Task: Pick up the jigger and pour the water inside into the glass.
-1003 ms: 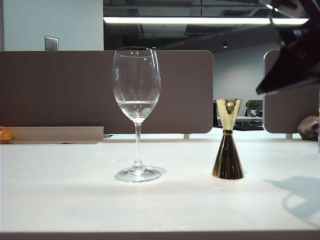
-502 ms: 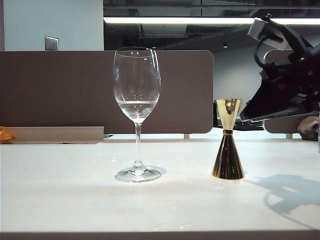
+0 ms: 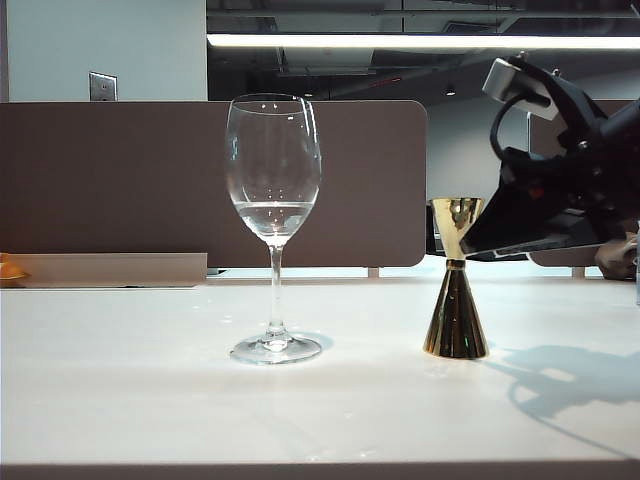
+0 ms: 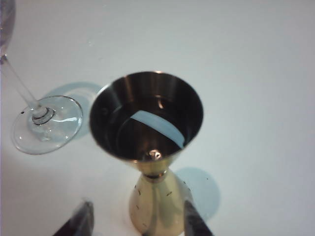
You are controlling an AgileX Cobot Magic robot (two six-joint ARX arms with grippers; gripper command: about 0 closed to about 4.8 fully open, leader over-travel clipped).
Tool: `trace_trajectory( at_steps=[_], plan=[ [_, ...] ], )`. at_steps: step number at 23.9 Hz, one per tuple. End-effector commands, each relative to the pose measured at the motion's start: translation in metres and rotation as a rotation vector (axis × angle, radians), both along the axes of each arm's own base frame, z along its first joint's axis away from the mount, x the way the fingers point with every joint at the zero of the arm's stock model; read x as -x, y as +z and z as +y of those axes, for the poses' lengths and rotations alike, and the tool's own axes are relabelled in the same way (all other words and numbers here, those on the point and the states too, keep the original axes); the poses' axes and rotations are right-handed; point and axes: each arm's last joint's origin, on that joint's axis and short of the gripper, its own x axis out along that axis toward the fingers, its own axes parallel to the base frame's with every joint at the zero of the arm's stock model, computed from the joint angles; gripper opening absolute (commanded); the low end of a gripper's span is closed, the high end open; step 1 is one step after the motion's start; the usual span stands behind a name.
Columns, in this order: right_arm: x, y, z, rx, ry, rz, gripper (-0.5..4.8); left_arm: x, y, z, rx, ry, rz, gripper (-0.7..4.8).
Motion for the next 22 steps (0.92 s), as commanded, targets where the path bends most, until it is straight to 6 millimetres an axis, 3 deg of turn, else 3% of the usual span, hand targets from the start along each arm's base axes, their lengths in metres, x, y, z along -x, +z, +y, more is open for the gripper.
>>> trace_trajectory(
  at_steps=[1, 4, 22],
  plan=[
    [-0.003, 0.001, 0.002, -0.018, 0.01, -0.03, 2.36, 0.001, 0.002, 0.0, 0.0, -0.002, -0.015, -0.03],
    [-0.006, -0.002, 0.003, -0.027, 0.024, -0.034, 2.58, 0.001, 0.002, 0.0, 0.0, -0.001, -0.015, -0.03],
    [-0.029, -0.012, 0.012, -0.038, 0.023, -0.062, 2.57, 0.001, 0.002, 0.0, -0.003, -0.002, -0.017, -0.03]
  ],
)
